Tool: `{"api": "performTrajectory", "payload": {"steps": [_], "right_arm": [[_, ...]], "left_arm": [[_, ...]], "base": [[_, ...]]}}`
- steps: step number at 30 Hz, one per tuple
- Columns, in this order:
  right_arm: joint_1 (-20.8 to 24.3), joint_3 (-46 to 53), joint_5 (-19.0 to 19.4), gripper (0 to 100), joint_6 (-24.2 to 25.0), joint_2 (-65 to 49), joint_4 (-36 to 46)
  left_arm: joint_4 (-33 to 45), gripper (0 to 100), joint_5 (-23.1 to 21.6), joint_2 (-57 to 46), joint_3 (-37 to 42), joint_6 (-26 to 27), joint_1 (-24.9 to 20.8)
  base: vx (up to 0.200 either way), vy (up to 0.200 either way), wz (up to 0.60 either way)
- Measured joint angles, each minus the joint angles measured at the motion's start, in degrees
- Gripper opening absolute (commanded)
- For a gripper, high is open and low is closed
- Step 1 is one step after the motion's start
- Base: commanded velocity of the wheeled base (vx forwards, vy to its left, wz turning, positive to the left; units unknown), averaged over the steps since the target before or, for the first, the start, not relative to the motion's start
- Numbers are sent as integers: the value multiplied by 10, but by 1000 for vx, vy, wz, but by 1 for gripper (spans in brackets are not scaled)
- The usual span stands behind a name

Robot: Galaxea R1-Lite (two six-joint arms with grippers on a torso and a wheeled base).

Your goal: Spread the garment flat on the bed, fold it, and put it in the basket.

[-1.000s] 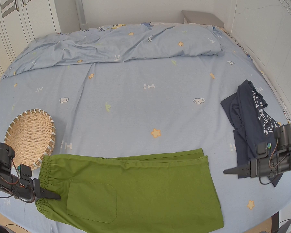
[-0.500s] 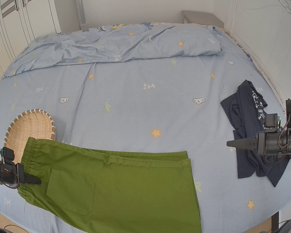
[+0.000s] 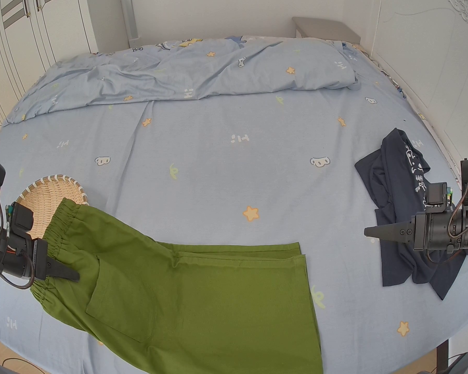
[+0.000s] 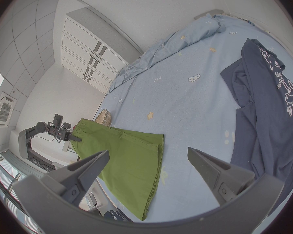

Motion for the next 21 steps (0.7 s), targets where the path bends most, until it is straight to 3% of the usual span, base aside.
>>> {"api": "performTrajectory", "payload": {"steps": [11, 21], "right_arm": [[3, 3, -10, 100, -1, 0, -1], [9, 6, -25, 100, -2, 1, -2]], "left_arm": [[1, 0, 119, 2, -67, -112, -263], [-15, 0, 192, 78, -134, -213, -456]], "base": [[0, 0, 0], [0, 0, 0]]}}
